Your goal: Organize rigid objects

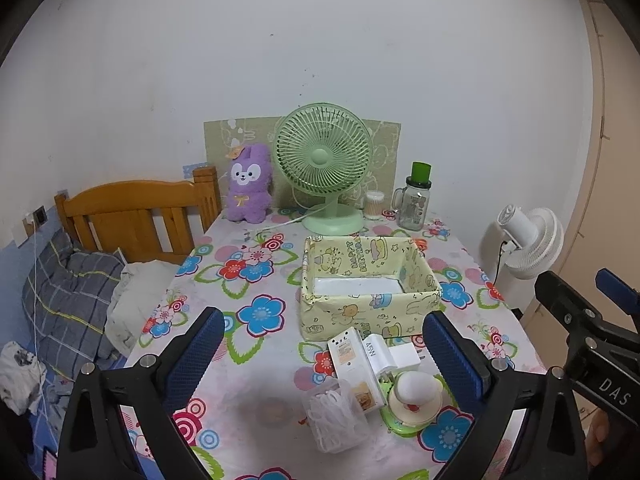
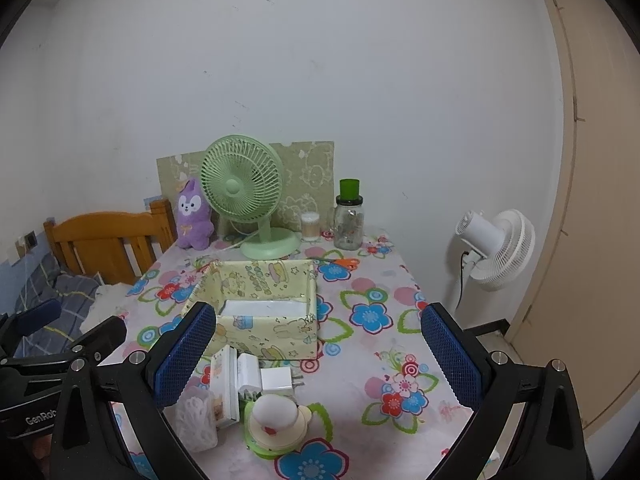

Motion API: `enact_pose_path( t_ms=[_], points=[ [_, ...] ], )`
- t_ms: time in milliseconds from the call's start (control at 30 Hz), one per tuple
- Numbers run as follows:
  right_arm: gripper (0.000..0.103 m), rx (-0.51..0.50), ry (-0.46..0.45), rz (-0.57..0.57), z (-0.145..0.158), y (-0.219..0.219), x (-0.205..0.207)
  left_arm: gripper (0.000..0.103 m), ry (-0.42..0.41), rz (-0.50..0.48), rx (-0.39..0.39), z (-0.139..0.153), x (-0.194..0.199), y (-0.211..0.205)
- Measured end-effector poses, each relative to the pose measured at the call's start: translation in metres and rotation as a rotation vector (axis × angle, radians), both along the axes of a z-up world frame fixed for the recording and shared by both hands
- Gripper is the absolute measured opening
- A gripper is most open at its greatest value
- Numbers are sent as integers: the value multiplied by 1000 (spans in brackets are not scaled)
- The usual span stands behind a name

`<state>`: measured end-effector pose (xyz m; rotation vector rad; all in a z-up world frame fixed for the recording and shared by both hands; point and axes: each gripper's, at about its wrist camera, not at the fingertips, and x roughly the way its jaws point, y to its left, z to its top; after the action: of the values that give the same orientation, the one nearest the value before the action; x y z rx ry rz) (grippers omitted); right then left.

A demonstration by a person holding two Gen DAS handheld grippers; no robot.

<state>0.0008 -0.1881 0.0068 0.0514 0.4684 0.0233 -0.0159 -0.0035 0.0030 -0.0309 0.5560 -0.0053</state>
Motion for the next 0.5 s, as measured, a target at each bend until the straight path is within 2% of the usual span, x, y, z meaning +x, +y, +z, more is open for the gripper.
enact_pose_path(
  t_ms=[500],
  points=[
    [103,-10,33,-3,-9,2,7,99,-20,2,29,-3,1,-4]
  ],
)
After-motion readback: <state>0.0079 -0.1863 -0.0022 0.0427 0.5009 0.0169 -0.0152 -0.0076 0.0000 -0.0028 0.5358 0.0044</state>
